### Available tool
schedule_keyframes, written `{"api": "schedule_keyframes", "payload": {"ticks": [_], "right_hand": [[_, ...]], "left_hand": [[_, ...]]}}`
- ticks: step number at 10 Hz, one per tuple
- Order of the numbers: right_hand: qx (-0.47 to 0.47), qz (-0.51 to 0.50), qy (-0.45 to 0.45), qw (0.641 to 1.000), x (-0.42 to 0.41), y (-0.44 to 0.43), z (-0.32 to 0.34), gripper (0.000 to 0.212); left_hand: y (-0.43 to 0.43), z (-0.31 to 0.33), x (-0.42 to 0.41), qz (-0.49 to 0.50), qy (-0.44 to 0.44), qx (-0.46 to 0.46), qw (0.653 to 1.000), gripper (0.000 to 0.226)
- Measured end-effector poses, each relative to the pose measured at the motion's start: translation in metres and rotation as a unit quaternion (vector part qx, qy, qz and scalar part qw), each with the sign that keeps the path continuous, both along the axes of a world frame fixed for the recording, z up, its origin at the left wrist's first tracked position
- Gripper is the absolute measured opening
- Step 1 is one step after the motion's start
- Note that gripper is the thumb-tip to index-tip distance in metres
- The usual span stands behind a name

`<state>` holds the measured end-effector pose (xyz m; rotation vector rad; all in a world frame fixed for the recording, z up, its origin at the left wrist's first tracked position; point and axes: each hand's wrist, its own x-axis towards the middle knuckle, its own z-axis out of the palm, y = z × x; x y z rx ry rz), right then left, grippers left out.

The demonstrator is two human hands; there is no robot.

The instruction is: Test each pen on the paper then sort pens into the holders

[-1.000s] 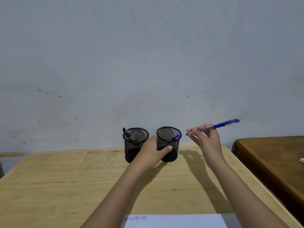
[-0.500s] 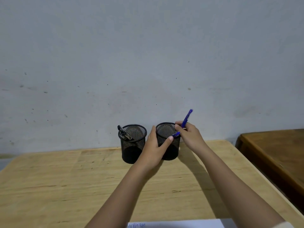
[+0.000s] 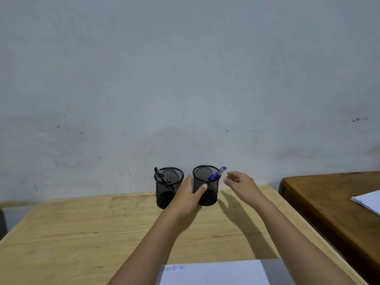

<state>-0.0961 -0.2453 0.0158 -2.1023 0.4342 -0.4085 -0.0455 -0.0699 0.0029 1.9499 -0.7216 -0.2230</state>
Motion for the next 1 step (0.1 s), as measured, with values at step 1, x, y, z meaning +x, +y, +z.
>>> {"api": "schedule_keyframes", "payload": {"ticks": [1], "right_hand": [[-0.04,-0.013,0.047,0.998,-0.0344,0.0127,-0.0205,0.039]], "left_hand": [[0.028,-0.0053,-0.034,-0.035,0.007,0.06,0.998,0.053]]}}
